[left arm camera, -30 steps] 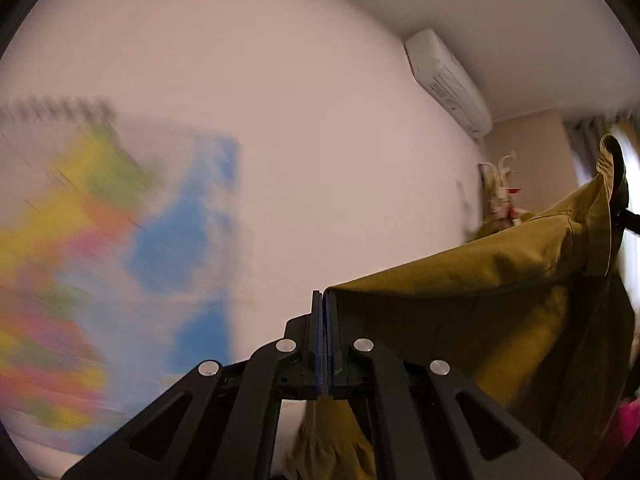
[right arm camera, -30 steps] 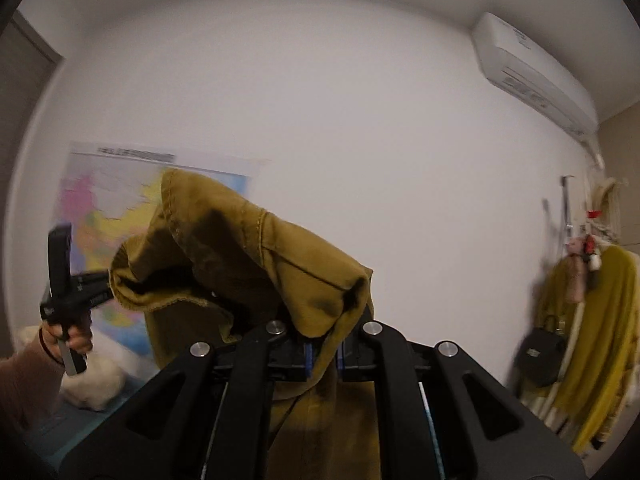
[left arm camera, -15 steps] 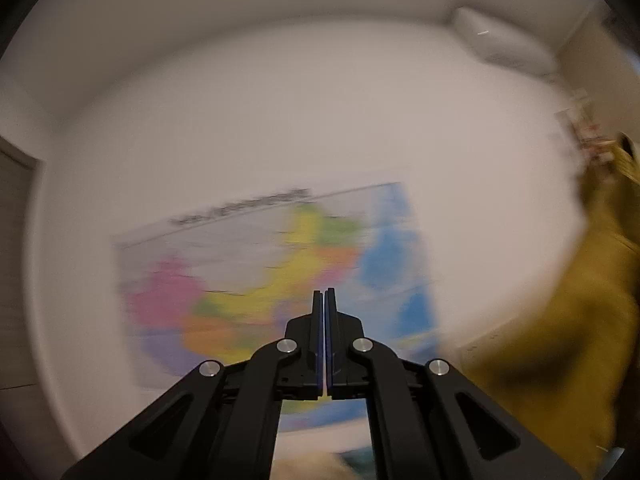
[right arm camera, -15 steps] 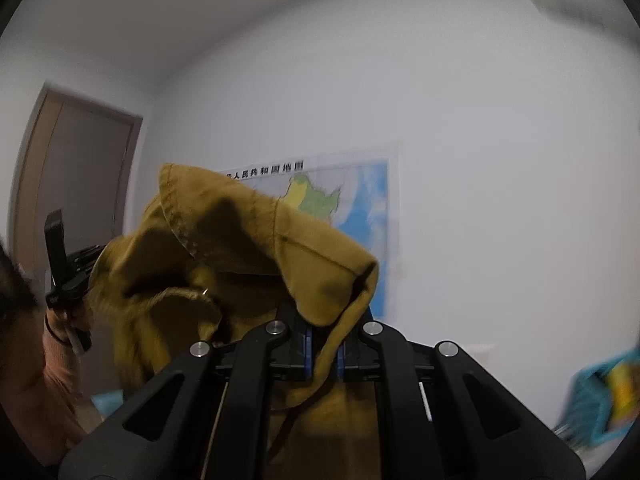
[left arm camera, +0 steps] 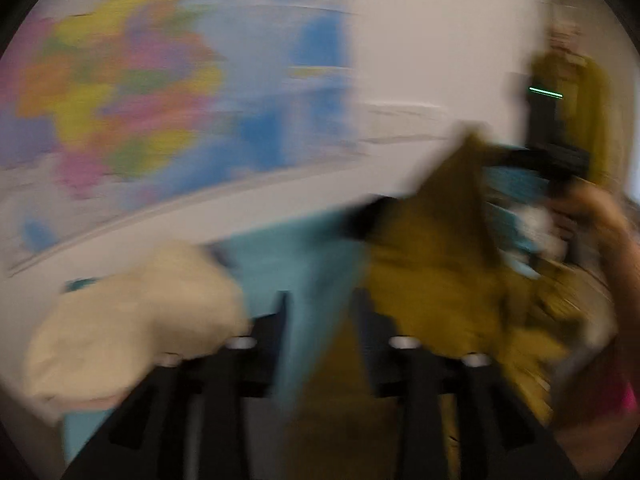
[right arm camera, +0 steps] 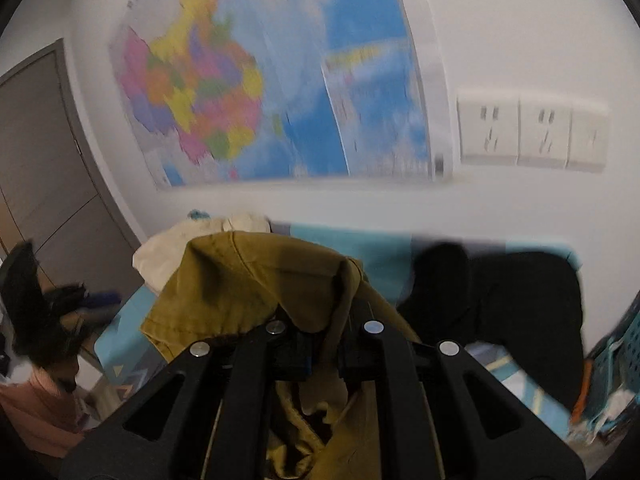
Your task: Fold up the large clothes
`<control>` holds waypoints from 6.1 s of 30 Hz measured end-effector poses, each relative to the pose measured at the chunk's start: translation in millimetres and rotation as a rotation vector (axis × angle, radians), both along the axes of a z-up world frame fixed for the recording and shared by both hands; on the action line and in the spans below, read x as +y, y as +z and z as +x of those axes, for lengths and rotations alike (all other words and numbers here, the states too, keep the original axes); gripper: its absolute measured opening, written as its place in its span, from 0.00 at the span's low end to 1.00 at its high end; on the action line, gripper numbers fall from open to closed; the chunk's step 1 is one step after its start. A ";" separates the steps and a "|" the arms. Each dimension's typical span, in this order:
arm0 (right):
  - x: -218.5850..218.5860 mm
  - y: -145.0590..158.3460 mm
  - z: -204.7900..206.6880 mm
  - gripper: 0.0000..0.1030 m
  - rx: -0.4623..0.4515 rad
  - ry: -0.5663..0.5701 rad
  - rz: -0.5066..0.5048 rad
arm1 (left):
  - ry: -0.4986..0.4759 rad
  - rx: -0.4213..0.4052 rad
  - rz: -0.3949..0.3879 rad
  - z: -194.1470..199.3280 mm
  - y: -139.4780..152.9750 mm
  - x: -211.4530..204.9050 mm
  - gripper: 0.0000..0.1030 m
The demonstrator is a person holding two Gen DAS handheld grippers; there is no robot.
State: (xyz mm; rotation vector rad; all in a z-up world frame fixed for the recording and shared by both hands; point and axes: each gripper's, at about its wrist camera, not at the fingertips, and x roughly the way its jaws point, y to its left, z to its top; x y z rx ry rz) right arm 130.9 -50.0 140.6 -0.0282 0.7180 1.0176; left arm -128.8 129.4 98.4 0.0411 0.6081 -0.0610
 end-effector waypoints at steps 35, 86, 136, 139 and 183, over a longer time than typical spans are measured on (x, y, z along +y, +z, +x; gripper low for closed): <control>55.5 -121.8 170.8 0.66 0.326 -0.225 -0.179 | 0.474 0.389 -0.126 189.7 -89.8 190.8 0.31; -71.7 -80.6 -25.8 0.87 -0.086 -0.024 -0.199 | 0.251 0.162 0.024 -3.6 -42.0 85.0 0.78; -154.9 -166.6 -99.0 0.44 0.138 -0.169 -0.368 | 0.207 0.363 -0.324 -32.9 -104.3 81.4 0.37; -169.1 -161.8 -90.3 0.56 0.163 -0.233 -0.290 | 0.151 0.310 -0.282 -36.5 -99.3 67.5 0.52; 35.5 -51.4 116.9 0.02 -0.213 0.067 -0.298 | 0.150 0.362 0.024 288.4 -63.8 110.1 0.04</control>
